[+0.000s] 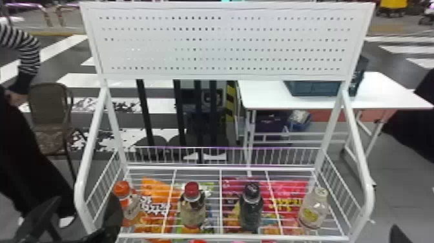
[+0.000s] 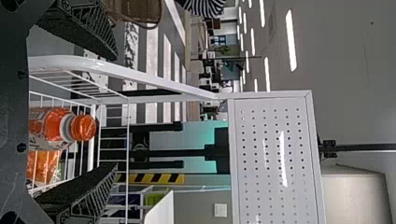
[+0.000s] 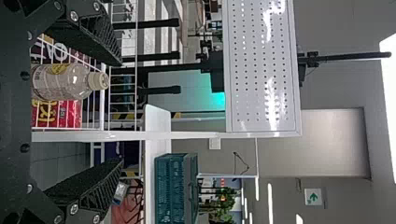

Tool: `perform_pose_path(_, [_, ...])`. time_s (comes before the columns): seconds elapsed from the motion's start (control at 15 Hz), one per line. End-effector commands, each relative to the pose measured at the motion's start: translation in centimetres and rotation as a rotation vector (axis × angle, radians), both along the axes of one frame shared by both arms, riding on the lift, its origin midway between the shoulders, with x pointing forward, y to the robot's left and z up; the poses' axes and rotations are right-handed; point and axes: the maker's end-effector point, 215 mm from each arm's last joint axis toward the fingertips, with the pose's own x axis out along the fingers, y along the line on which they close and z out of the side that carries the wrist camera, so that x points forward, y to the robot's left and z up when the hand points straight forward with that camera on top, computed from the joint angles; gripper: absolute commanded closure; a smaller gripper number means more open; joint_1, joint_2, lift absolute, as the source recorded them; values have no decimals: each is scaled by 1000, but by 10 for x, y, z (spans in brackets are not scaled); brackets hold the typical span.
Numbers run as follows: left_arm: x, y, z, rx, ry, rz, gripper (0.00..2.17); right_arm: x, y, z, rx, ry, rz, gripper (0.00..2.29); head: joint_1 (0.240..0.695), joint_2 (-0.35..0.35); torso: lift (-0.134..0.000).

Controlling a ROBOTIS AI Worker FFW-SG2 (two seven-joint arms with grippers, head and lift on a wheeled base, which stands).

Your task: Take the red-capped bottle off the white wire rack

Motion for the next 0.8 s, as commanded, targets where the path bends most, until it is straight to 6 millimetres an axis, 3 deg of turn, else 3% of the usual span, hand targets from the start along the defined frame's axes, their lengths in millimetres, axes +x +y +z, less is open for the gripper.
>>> perform_pose_path(0.0, [0,0,-2,1,3,0,87,0,-1,-3,2,8,-1,167,499,0,0])
perform_pose_path(0.47, [1,0,-3,-4,5,1,87,2,-2,-5,2,11,-4,167,499,0,0])
perform_pose_path(0.6, [3,-9,-26,-11,42,-13,90,3,-3,-5,2,9,-5,167,499,0,0])
perform_pose_path(0.73, [3,-37,-63,-25,95,-53,90,4,-3,-5,1,8,-6,167,499,0,0])
